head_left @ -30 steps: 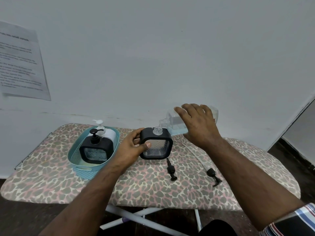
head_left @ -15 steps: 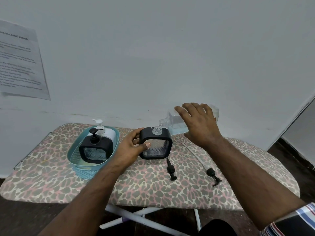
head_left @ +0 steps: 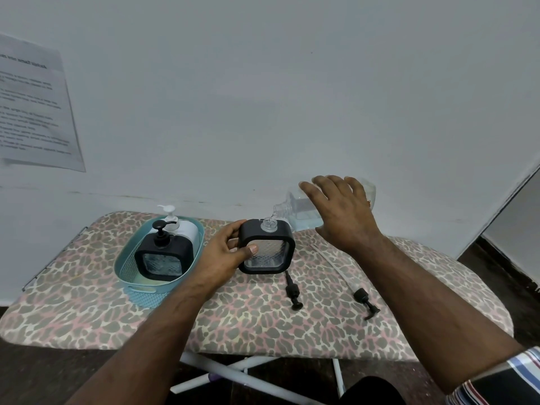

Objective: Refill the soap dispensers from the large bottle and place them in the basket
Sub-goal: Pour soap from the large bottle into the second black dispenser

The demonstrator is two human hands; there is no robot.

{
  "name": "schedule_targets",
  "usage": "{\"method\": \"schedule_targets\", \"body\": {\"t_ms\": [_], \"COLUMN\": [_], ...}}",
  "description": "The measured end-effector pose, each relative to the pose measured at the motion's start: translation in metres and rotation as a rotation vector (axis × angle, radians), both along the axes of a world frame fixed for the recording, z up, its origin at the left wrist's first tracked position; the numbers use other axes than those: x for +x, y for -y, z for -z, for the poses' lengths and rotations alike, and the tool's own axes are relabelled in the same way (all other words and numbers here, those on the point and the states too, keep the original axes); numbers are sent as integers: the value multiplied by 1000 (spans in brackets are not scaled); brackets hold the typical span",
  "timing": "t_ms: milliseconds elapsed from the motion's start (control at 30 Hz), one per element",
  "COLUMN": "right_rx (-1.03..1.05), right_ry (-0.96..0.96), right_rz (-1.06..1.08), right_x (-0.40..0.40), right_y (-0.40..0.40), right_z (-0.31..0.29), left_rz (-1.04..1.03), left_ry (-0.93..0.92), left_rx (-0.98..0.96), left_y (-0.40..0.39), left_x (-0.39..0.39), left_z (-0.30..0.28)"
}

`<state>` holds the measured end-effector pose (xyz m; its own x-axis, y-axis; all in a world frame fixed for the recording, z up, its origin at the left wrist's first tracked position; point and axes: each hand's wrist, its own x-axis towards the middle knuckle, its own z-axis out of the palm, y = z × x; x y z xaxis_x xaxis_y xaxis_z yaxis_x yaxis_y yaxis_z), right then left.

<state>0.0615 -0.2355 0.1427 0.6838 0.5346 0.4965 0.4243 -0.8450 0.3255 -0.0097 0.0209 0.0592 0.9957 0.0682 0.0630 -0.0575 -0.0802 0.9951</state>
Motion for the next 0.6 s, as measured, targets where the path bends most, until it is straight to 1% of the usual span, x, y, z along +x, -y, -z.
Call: {"method": "schedule_targets", "body": {"t_ms": [600], "right_rx": [-17], "right_ry": [5], "right_rz": [5], "right_x": [1], "right_y": [-1], "right_z": [0], "left_rz": [-11], "left_ry": [14], "left_rx": [7], "left_y": [-1], "left_x": [1], "left_z": [2]}}
